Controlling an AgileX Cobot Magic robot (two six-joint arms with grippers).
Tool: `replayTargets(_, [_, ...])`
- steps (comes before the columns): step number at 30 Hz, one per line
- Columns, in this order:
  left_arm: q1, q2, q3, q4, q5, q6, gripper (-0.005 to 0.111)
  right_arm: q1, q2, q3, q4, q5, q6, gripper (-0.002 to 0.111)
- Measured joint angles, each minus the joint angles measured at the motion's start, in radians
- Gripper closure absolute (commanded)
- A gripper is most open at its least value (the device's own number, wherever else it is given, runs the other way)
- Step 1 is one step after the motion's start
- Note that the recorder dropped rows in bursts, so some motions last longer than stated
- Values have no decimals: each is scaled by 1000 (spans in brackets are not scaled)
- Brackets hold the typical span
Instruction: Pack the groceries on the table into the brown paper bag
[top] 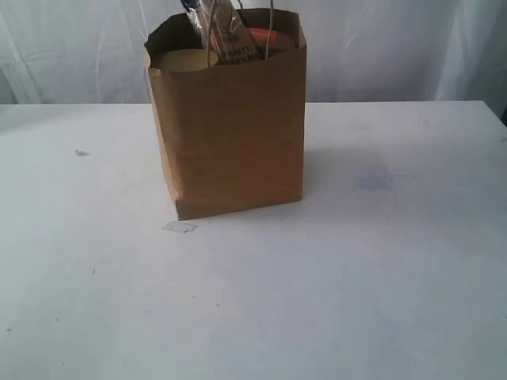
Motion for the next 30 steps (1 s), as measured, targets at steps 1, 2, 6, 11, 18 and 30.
replayTargets(1, [0, 0, 0, 0, 0, 0, 107, -44, -2, 44, 106, -2, -32, 108])
replayTargets(2, [0, 0, 0, 0, 0, 0, 107, -83, -18, 125, 245, -23, -88, 108])
replayTargets(6, [0, 0, 0, 0, 0, 0, 107, -90, -226, 453, 510, -278, -202, 108])
replayTargets(11, [0, 0, 0, 0, 0, 0, 107, -86, -610, 731, 543, -559, -199, 108])
replayTargets(18, [0, 0, 0, 0, 0, 0, 107, -17, -1076, 907, 545, -602, -215, 108])
replayTargets(30, [0, 0, 0, 0, 0, 0, 107, 85, -1468, 967, 598, -449, -196, 108])
